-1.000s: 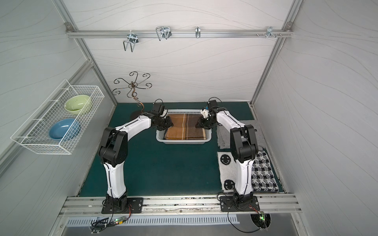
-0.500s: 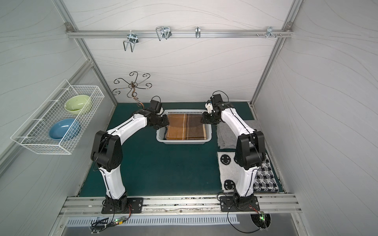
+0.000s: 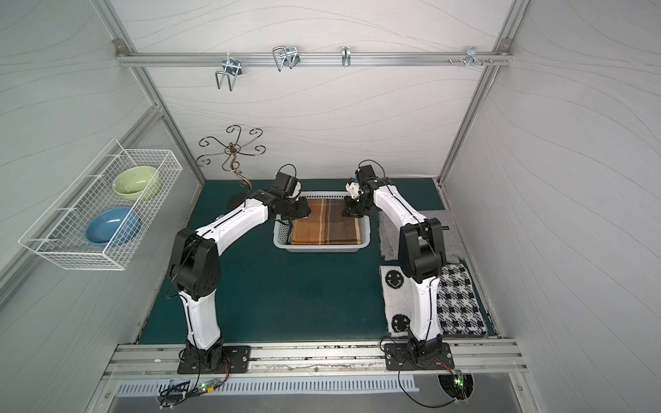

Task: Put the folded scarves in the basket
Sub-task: Place the scarf in the basket, then move the scarf to the center of the board.

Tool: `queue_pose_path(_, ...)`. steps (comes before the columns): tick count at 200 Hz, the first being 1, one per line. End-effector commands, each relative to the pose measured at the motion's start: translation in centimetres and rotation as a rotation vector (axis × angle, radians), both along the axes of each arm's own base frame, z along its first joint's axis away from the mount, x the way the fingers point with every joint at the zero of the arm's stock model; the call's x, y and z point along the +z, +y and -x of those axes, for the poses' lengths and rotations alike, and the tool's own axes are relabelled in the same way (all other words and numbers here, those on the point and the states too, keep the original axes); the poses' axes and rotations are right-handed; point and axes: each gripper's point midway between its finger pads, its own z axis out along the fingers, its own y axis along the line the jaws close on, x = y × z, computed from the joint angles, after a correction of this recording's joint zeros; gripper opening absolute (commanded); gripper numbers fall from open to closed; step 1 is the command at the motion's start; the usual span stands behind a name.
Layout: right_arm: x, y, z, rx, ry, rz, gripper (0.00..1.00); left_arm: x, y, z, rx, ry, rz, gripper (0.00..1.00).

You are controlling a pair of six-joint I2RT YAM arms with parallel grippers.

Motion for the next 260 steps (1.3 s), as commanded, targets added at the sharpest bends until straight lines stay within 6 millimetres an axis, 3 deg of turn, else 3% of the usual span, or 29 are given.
queue_pose_path(1,-1.1,-1.4,0.2,0.005,0.026,0.057,0.18,-2.3,0.3,-0.2,0.019,0.050,0.016,0.34)
queue_pose_path(21,-1.7,-2.5,0.3,0.006,0.022,0.134,0.17,-1.5,0.0,0.0,0.014,0.032,0.059,0.34)
queue_pose_path(39,-1.0,-2.9,0.7,0.011,0.009,0.154,0.15,-0.7,0.6,0.5,0.014,0.034,0.031,0.34)
queue_pose_path(63,3.3,-2.7,2.3,0.012,-0.066,0.103,0.14,1.8,1.1,1.6,0.020,-0.005,0.054,0.34)
queue_pose_path(92,7.6,-4.7,7.5,-0.026,-0.115,0.115,0.18,6.6,1.1,4.7,-0.004,-0.069,0.082,0.35)
queue_pose_path(118,8.7,-7.2,13.4,-0.104,-0.108,0.087,0.19,9.0,1.2,9.0,-0.009,-0.127,0.132,0.35)
queue_pose_path(135,7.8,-8.6,17.2,-0.158,-0.080,0.079,0.24,8.6,0.8,12.4,-0.046,-0.118,0.130,0.35)
queue_pose_path(164,3.5,-11.0,23.0,-0.240,0.025,0.115,0.32,6.8,0.5,17.6,-0.095,-0.104,0.147,0.35)
queue_pose_path(181,1.0,-13.1,25.4,-0.298,0.061,0.197,0.42,4.9,1.2,19.7,-0.090,-0.080,0.142,0.35)
queue_pose_path(207,1.7,-14.3,25.9,-0.341,0.010,0.311,0.52,2.7,2.2,22.2,-0.092,-0.059,0.159,0.35)
queue_pose_path(228,0.3,-16.1,25.9,-0.387,0.034,0.443,0.56,1.0,3.2,23.7,-0.100,-0.019,0.136,0.35)
queue_pose_path(260,-1.4,-16.9,24.5,-0.418,-0.001,0.519,0.60,-0.2,3.9,24.5,-0.096,-0.007,0.124,0.35)
